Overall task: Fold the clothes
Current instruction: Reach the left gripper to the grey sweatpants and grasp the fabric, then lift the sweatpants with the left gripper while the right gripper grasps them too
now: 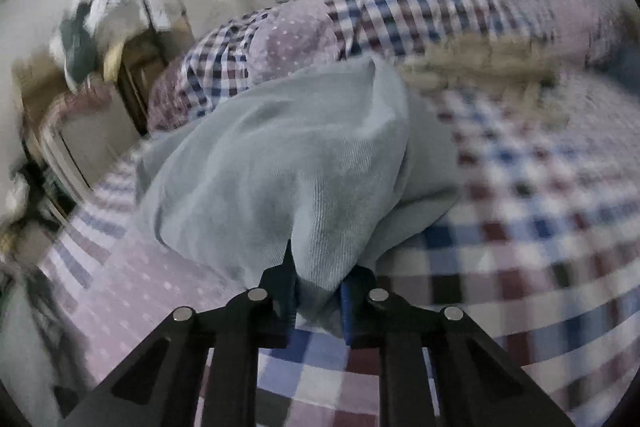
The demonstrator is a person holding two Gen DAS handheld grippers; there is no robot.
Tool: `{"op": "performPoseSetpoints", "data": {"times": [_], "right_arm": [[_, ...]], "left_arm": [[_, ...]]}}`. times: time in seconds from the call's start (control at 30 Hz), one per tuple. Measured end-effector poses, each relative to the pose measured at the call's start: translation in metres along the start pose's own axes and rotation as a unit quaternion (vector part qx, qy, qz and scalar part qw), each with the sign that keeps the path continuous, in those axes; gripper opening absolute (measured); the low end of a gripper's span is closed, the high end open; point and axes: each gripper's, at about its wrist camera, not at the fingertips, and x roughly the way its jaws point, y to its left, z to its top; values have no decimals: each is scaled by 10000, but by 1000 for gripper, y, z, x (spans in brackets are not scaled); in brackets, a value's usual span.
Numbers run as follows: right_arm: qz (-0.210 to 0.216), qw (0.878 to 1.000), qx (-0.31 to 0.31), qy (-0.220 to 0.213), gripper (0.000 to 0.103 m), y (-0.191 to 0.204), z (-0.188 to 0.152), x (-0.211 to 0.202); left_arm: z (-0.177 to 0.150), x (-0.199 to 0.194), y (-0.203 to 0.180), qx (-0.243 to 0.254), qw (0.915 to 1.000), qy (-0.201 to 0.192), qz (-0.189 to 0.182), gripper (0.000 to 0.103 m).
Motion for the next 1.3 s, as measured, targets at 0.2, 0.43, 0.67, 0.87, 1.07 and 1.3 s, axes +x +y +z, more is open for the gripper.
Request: {"op": "performPoseSetpoints", "data": {"times": [0.2, 0.43, 0.67, 0.87, 1.07, 1.3], "right_arm": [[123, 9999, 95, -50, 103, -6, -2, -8], [334, 9991, 261, -80, 103, -14, -1, -14], [566, 9977, 367, -114, 103, -20, -2, -24], [592, 9980, 175, -123, 103, -12, -3, -24], [652, 9976, -157, -179, 103, 3, -8, -29], [809, 9957, -350, -286, 103, 23, -22, -49]], "left_arm": [[13, -51, 28, -1001, 9921, -259, -712, 13], [4, -125, 14, -969, 9816, -663, -1503, 13], [-50, -182, -48, -287, 9782, -443, -2009, 13], [-98, -159, -83, 106, 9790, 202, -2024, 19], [-98, -169, -68, -303, 9743, -256, -2218, 79], [-91, -178, -13, -950, 9689, -556, -2218, 85]]}}
